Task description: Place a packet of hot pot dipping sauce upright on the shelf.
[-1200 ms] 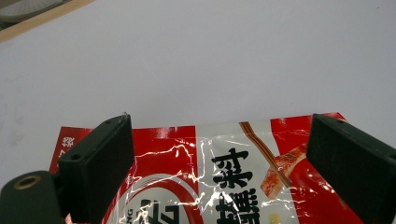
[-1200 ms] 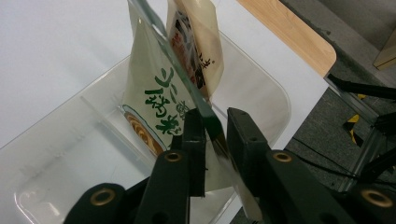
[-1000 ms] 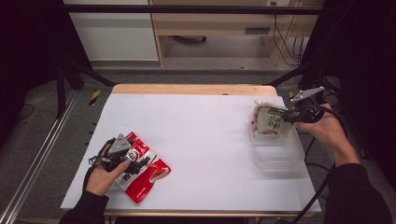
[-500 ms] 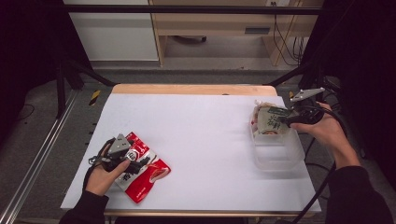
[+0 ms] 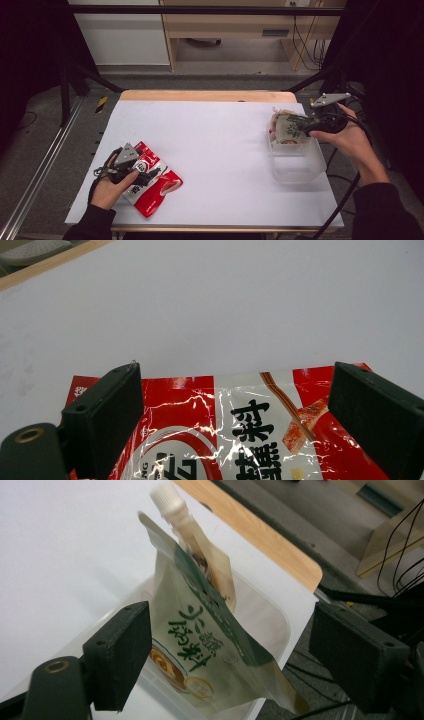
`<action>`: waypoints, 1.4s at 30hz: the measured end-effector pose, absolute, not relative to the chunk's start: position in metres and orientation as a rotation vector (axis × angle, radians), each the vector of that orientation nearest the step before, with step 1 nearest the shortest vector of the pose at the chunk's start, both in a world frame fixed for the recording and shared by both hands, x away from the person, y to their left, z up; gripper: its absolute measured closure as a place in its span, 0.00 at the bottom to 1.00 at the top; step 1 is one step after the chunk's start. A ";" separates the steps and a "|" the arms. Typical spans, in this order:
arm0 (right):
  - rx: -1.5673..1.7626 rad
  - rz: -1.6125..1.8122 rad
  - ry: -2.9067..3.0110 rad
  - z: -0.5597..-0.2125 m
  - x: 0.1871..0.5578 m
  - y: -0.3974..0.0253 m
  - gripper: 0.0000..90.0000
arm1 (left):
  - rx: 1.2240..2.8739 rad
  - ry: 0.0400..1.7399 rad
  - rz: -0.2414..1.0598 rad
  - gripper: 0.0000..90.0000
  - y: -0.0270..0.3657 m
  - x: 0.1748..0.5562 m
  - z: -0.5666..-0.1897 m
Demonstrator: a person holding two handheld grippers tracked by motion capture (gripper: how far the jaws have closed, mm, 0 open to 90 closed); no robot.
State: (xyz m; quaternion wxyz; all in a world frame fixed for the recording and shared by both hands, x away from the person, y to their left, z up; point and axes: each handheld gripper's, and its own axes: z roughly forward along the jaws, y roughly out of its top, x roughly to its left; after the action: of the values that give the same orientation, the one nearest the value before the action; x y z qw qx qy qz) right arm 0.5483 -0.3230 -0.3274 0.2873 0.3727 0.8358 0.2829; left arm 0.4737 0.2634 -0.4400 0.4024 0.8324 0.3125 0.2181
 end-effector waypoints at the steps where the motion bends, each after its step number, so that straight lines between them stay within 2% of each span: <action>1: 0.988 0.763 2.225 -0.324 0.546 -0.321 0.19 | 2.104 0.790 0.552 0.09 0.263 0.474 -0.440; 10: 0.929 0.804 2.183 -0.306 0.529 -0.300 0.13 | 2.102 0.790 0.556 0.09 0.264 0.473 -0.439; 25: 0.827 0.902 2.141 -0.290 0.492 -0.240 0.15 | 2.095 0.804 0.593 0.08 0.270 0.472 -0.436; 33: 0.777 0.963 2.186 -0.314 0.475 -0.184 0.16 | 2.090 0.833 0.631 0.07 0.280 0.467 -0.433; 42: 0.744 0.982 2.286 -0.368 0.463 -0.125 0.17 | 2.062 0.888 0.667 0.07 0.303 0.460 -0.428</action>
State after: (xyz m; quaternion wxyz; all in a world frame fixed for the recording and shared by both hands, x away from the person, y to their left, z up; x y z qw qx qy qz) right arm 0.4632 -0.1252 -0.3676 0.2688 0.2759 0.8479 0.3643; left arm 0.4599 0.3030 -0.4283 0.3891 0.8110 0.3494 0.2624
